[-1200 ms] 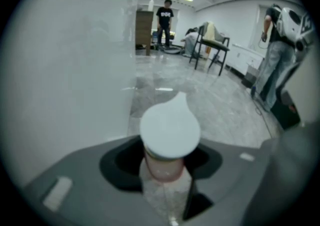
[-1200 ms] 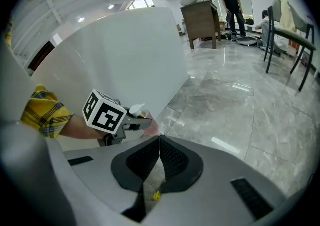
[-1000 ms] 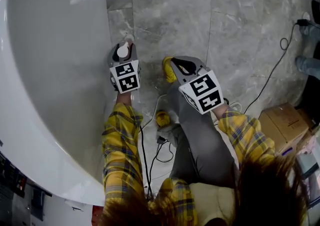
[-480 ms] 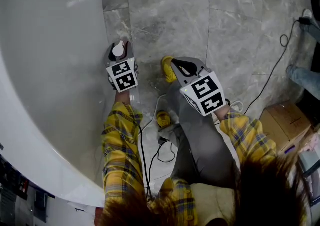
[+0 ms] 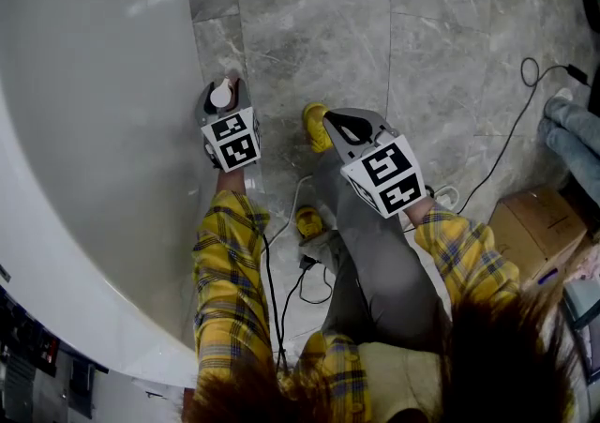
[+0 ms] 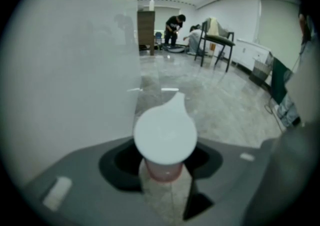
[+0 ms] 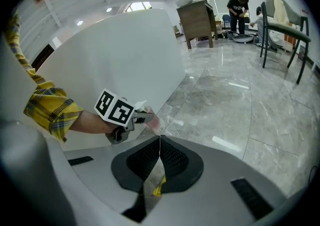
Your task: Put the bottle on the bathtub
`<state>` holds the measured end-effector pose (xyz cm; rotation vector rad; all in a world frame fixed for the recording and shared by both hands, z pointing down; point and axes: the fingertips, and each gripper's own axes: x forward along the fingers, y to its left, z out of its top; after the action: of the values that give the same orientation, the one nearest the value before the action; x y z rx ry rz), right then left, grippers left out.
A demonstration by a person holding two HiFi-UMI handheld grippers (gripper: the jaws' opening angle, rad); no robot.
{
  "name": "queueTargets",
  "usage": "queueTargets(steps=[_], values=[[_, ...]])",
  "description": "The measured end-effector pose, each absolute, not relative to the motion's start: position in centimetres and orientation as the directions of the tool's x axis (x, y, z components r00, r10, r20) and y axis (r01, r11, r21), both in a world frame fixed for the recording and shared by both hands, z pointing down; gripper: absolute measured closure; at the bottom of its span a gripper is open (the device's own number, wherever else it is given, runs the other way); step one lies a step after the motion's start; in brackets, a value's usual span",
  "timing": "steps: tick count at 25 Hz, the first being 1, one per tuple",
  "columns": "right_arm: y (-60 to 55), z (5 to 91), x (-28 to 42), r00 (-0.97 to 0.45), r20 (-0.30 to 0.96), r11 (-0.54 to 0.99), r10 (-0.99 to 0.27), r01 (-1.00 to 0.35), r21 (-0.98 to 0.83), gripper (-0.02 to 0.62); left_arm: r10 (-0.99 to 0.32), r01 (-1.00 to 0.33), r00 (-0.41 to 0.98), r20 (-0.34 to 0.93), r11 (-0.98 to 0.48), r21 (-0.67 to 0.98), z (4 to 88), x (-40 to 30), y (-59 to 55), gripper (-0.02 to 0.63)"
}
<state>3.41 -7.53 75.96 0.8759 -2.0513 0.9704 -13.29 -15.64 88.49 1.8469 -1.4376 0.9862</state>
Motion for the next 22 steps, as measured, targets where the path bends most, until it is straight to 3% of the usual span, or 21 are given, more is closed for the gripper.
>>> queueTargets(steps=[22], values=[[-8.3, 69.9, 2.2, -0.552, 0.768, 0.490, -0.324, -0.793, -0.362, 0.580, -0.573, -0.957, 0.152, 0.805, -0.289, -0.025, 81.8, -12.4, -16.5, 0.359]])
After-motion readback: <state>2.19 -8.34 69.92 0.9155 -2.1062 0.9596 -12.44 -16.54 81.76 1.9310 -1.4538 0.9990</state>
